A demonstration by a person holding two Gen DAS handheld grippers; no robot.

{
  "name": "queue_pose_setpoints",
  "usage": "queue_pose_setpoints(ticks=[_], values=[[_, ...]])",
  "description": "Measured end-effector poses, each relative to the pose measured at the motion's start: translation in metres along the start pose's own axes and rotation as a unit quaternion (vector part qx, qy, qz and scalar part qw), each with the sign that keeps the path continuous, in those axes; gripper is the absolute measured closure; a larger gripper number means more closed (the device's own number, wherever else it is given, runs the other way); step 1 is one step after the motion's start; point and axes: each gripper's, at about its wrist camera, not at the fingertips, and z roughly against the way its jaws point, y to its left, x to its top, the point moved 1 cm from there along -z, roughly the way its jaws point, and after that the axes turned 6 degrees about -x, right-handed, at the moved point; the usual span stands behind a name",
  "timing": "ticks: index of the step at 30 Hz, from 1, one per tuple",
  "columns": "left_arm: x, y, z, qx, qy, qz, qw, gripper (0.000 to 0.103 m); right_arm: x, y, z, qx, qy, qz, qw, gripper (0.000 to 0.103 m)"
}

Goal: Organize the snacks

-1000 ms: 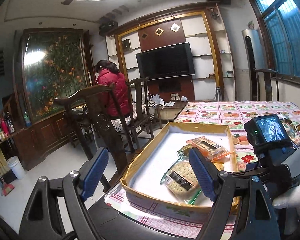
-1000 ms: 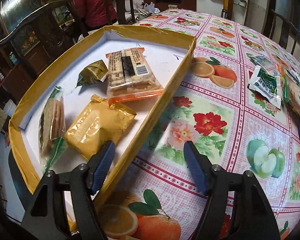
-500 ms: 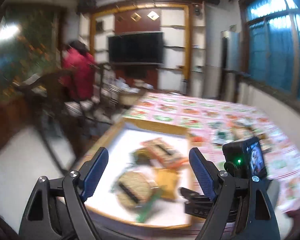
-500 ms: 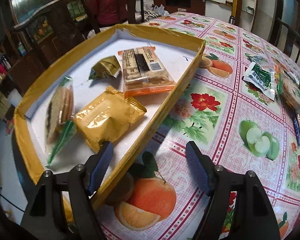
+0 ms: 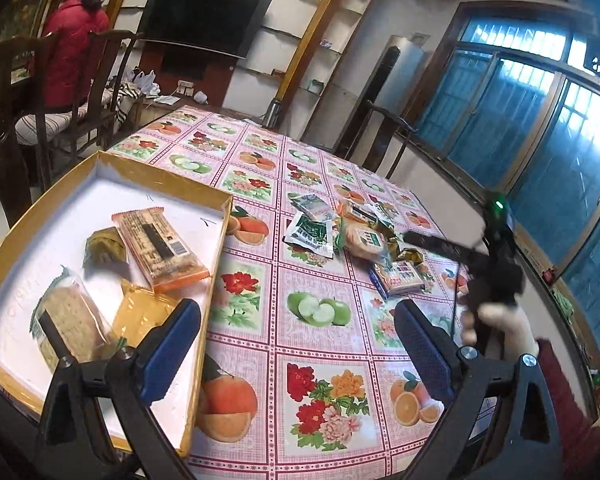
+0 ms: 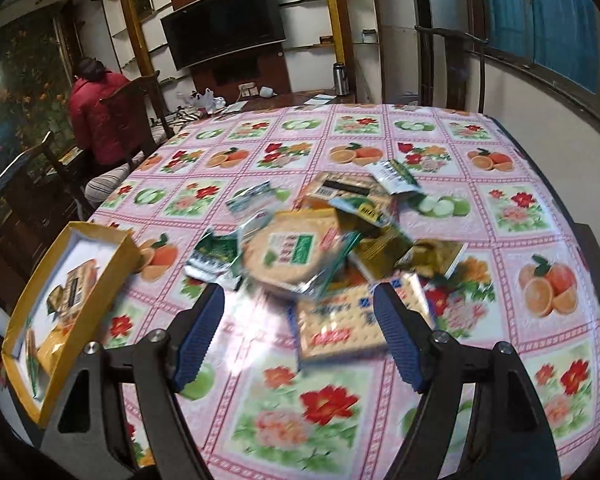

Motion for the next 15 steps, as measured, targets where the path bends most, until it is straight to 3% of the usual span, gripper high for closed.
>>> queue_pose_setpoints(ticks=[9, 10, 13, 15], values=[[-0.004, -0.007, 0.017, 0.051, -0.013, -0.045, 0.9976, 0.005, 0.061, 0.034, -0.092, -0.059, 0.05, 0.029, 0.997, 0.03], [-0.004, -0.005, 0.018, 0.053, -0.014, -0.047, 0.9973, 0.005, 0.063, 0.032, -0.104, -0.055, 0.063, 0.031, 0.996, 0.031], [-0.005, 0.0, 0.024, 0.057, -0.022, -0.052, 0.9968, 0.005, 0.057, 0.041, -0.126, -0.03, 0.118, 0.041, 0.992, 0.049], [-0.005, 0.003, 0.024, 0.052, -0.024, -0.054, 0.9969, 0.005, 0.045, 0.048, -0.12, -0.007, 0.132, 0.051, 0.99, 0.049]])
